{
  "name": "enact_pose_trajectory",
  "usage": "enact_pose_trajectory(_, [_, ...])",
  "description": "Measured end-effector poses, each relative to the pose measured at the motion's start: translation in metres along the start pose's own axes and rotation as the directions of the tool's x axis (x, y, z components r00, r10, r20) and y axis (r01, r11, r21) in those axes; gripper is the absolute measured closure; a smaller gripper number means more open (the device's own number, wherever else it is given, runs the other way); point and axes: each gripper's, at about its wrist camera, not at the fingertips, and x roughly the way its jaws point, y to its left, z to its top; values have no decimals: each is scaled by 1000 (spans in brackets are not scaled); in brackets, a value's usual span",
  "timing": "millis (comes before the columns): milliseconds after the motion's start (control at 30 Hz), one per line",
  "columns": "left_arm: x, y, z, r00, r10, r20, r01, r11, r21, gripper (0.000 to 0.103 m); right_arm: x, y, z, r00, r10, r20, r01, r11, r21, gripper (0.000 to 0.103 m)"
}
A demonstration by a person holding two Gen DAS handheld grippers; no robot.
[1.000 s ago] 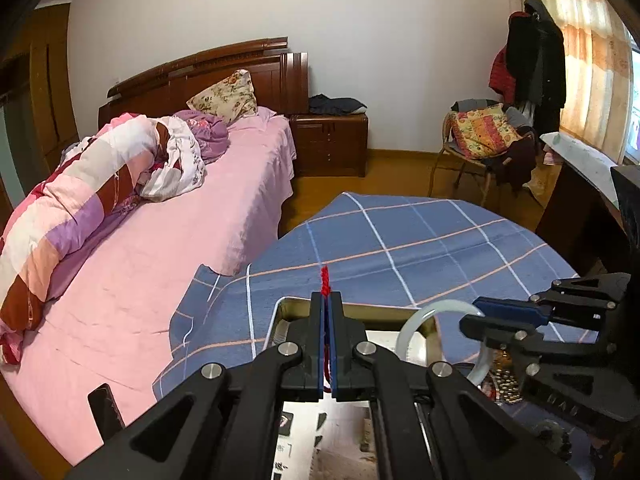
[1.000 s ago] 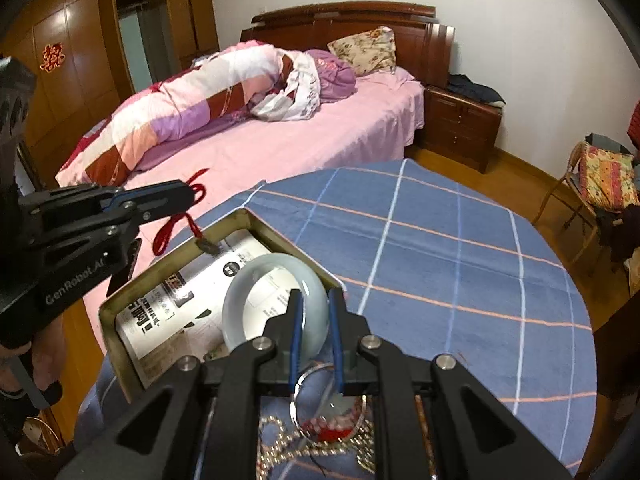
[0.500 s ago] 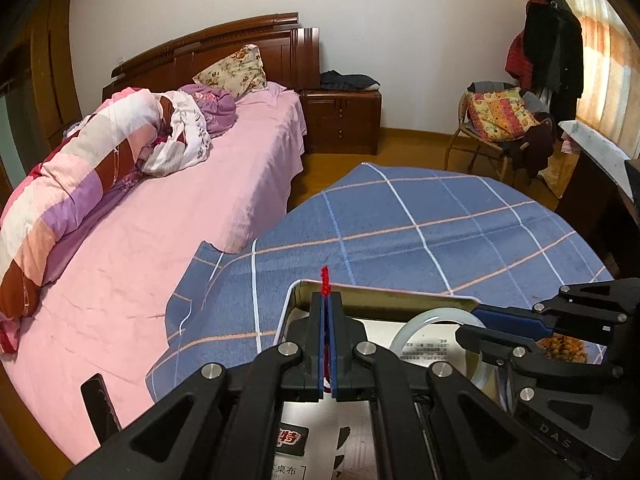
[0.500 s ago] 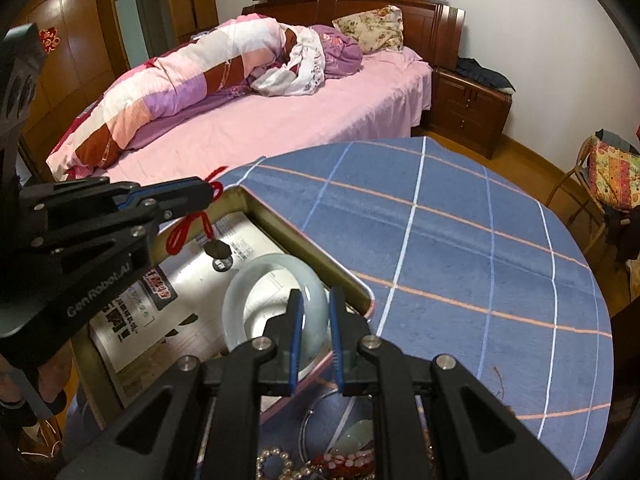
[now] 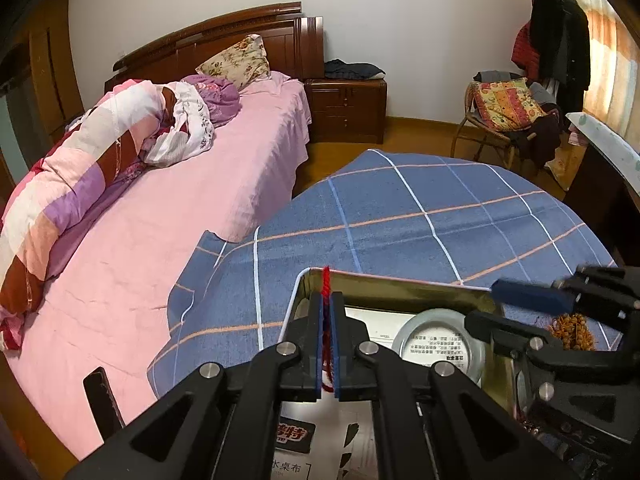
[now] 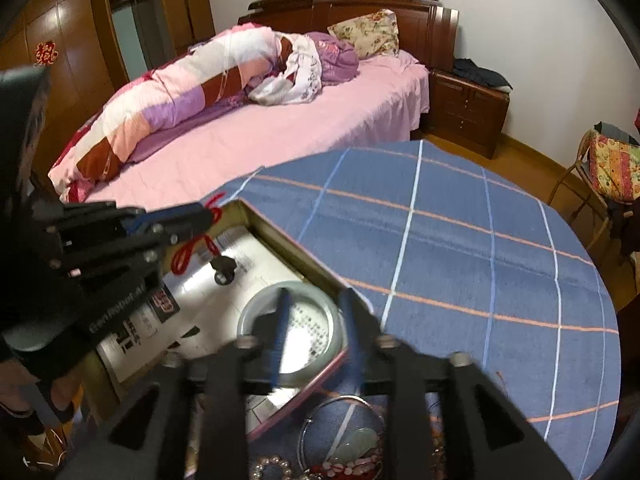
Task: Organize jewelry
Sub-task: 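Carry both items over the pink tin and open both tools to drop them, then grasp the pearl necklace with the left tool while the right tool reaches the silver watch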
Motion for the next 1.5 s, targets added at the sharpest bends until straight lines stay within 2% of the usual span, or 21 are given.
enact_pose_trajectory(33, [0, 0, 0, 1000, 6, -3, -6, 1000, 1, 98, -2, -1, 0, 1000, 0, 7, 0, 1000, 3, 58])
enact_pose_trajectory(67, [-1, -1, 1, 1000, 10, -3, -10, 1000, 1, 92, -6, -3, 0, 1000, 2, 15, -2, 1000, 7, 56])
enact_pose_trajectory(100, [-3, -1, 0, 1000, 11, 2, -11, 1000, 3, 75, -8, -4, -1, 1000, 3, 18, -3, 1000, 10, 56])
enact_pose_trajectory(133, [-6, -2, 0, 1000, 15, 10, -15, 1000, 4, 63, -12, -7, -3, 1000, 3, 23, -3, 1000, 13, 56])
enact_pose_trajectory(167, [-10, -3, 0, 999, 26, 26, -26, 1000, 4, 38, -16, -9, -4, 1000, 1, 30, -2, 1000, 17, 54])
enact_pose_trajectory(200, [-16, -3, -1, 998, 38, 59, -38, 999, 4, 27, -20, -12, -6, 999, -3, 37, 2, 1000, 21, 49])
enact_pose_trajectory(267, [-22, -6, -1, 996, 24, 81, -25, 1000, 12, 27, -30, -21, -10, 998, -12, 55, 10, 999, 35, 43])
enact_pose_trajectory(433, [-30, -10, 1, 996, 22, 83, -22, 1000, -1, 27, -52, -45, -22, 997, -27, 74, 21, 997, 79, 42])
enact_pose_trajectory(567, [-40, -19, -5, 994, 35, 99, -34, 999, -7, 27, -69, -60, -37, 995, -48, 84, 38, 993, 114, 36])
enact_pose_trajectory(733, [-58, -36, -19, 992, 32, 119, -33, 999, 1, 27, -81, -70, -61, 995, -62, 77, 51, 989, 141, 36])
enact_pose_trajectory(1000, [-91, -59, -51, 990, -10, 139, 12, 1000, -10, 27, -97, -82, -108, 996, -61, 63, 46, 975, 217, 35])
enact_pose_trajectory(1267, [-105, -92, -85, 993, -26, 112, 25, 1000, 13, 27, -105, -85, -149, 998, -63, 31, 53, 968, 246, 34])
enact_pose_trajectory(1500, [-107, -127, -104, 994, -64, 87, 59, 996, 60, 29, -109, -95, -161, 996, -83, 33, 71, 961, 269, 34])
